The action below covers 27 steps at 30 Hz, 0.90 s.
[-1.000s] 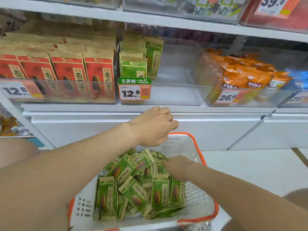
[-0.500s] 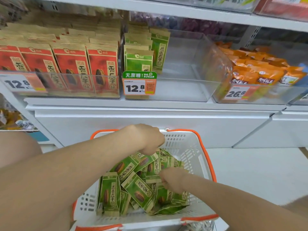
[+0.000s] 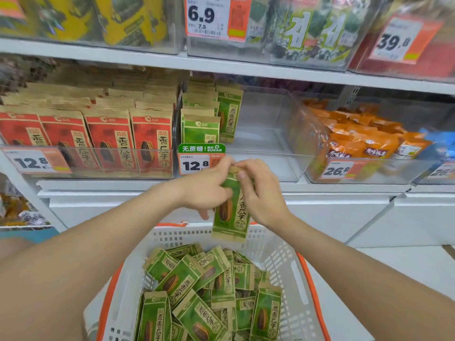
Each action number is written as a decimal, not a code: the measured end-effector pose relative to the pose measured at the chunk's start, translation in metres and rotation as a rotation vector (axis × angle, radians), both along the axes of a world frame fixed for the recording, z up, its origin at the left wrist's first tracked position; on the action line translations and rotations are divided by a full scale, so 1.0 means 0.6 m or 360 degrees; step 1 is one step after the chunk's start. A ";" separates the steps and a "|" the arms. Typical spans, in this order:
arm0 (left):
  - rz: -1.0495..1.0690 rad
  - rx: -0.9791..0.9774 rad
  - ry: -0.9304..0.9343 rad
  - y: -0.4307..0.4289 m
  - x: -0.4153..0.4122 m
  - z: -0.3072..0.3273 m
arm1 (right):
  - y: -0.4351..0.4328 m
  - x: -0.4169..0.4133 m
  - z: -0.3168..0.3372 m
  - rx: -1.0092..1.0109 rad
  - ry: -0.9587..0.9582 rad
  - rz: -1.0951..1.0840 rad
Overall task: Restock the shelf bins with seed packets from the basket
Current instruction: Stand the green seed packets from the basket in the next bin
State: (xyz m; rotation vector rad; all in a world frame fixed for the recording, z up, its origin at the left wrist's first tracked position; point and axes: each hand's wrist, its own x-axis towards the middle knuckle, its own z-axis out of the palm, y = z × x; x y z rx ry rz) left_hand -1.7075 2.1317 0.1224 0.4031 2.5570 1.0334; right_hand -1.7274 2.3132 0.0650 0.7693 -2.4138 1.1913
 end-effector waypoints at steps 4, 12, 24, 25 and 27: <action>0.0131 0.0498 0.0161 -0.010 -0.008 0.041 | 0.006 -0.012 0.074 -0.0433 -0.0131 -0.0098; 0.0602 0.0516 0.1160 -0.015 -0.040 0.057 | 0.021 -0.064 0.146 -0.0254 0.0324 -0.0176; 0.0475 -0.1131 0.1448 -0.039 -0.065 0.019 | -0.001 -0.183 0.100 0.0126 -0.0144 -0.0702; 0.0464 -0.1139 0.1440 -0.039 -0.067 0.021 | -0.006 -0.193 0.101 0.0085 -0.0231 -0.0742; 0.0441 -0.1150 0.1414 -0.040 -0.070 0.023 | -0.015 -0.212 0.107 0.0041 -0.0335 -0.0783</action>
